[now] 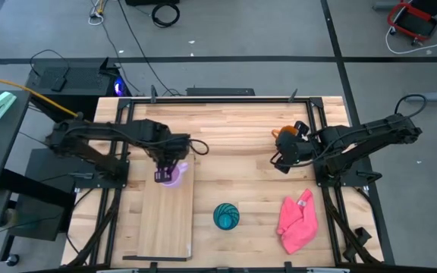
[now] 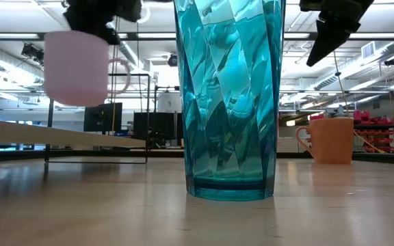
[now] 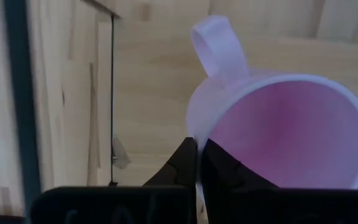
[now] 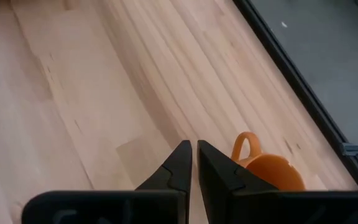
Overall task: Stack small to large cups/mugs on shelf
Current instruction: Put the purple mug on the shelf
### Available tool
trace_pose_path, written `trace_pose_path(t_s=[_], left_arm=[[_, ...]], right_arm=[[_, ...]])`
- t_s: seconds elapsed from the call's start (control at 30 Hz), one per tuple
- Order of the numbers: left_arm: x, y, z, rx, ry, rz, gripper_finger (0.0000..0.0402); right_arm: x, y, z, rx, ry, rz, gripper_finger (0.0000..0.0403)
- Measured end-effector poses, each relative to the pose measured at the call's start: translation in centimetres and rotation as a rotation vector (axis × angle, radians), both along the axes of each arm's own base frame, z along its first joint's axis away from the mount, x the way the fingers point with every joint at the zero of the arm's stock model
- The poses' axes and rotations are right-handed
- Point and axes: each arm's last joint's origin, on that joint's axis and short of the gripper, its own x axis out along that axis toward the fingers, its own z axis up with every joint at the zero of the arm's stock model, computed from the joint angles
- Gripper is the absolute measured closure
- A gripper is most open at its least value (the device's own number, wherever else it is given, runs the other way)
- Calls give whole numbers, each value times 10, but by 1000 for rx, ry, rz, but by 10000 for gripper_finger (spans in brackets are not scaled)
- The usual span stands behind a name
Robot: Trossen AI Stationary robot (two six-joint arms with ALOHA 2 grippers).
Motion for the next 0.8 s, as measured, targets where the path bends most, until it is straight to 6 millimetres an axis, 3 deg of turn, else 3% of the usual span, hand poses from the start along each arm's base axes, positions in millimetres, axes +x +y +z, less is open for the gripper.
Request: trace_pose_path(t_s=[0.2,0.57,0.8], left_arm=[[-15,1,-19,4,12,-21,390],[-20,8,-43,39,43,-101,390],[-20,9,-45,59,47,-135,390]], right_arm=[[2,0,1,8,-28,-4,371],[5,1,3,14,-66,-1,371],[5,1,3,15,-68,-1,371]])
